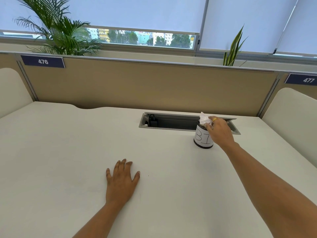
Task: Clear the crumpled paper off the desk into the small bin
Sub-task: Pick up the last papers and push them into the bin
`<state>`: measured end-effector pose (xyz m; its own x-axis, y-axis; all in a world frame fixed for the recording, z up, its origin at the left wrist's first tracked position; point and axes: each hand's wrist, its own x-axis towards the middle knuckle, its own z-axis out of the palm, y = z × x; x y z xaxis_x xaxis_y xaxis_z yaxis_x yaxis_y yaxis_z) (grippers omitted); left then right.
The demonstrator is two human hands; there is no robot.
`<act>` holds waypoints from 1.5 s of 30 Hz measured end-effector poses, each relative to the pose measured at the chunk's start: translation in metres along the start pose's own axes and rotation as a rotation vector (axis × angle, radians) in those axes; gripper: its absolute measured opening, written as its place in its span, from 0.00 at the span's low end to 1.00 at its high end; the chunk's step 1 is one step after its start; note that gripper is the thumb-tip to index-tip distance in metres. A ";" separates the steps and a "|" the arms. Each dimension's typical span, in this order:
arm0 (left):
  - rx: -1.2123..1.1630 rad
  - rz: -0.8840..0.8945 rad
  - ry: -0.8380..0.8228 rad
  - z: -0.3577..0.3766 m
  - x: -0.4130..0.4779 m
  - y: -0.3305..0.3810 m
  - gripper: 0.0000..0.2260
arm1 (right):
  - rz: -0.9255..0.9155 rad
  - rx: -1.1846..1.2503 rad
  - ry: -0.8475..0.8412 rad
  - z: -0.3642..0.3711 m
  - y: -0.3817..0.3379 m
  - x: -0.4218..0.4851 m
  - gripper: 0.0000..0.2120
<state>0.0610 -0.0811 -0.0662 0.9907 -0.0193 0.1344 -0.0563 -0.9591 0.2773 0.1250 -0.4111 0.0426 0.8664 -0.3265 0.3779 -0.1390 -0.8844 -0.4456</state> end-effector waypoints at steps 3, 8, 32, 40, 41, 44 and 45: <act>-0.005 0.004 0.004 0.000 0.000 0.000 0.44 | -0.090 -0.111 -0.055 0.001 -0.002 0.003 0.21; 0.015 -0.006 -0.015 0.002 0.002 -0.002 0.39 | -0.053 -0.316 -0.212 0.009 -0.002 0.006 0.26; -0.082 -0.006 0.011 -0.004 0.002 0.002 0.59 | -0.062 -0.409 -0.506 0.016 -0.014 0.040 0.32; -0.030 -0.012 -0.075 -0.014 -0.002 0.008 0.50 | -0.024 -0.409 -0.551 0.024 -0.009 0.051 0.31; -0.025 -0.020 -0.094 -0.015 -0.002 0.009 0.49 | -0.024 -0.417 -0.556 0.025 -0.009 0.052 0.30; -0.034 -0.013 -0.068 -0.014 -0.002 0.009 0.50 | -0.019 -0.407 -0.572 0.025 -0.007 0.053 0.27; -0.040 -0.009 -0.044 -0.013 -0.001 0.008 0.51 | -0.022 -0.396 -0.571 0.025 -0.007 0.054 0.26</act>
<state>0.0580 -0.0852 -0.0517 0.9957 -0.0239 0.0896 -0.0512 -0.9473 0.3162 0.1845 -0.4145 0.0458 0.9726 -0.1766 -0.1514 -0.1891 -0.9793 -0.0725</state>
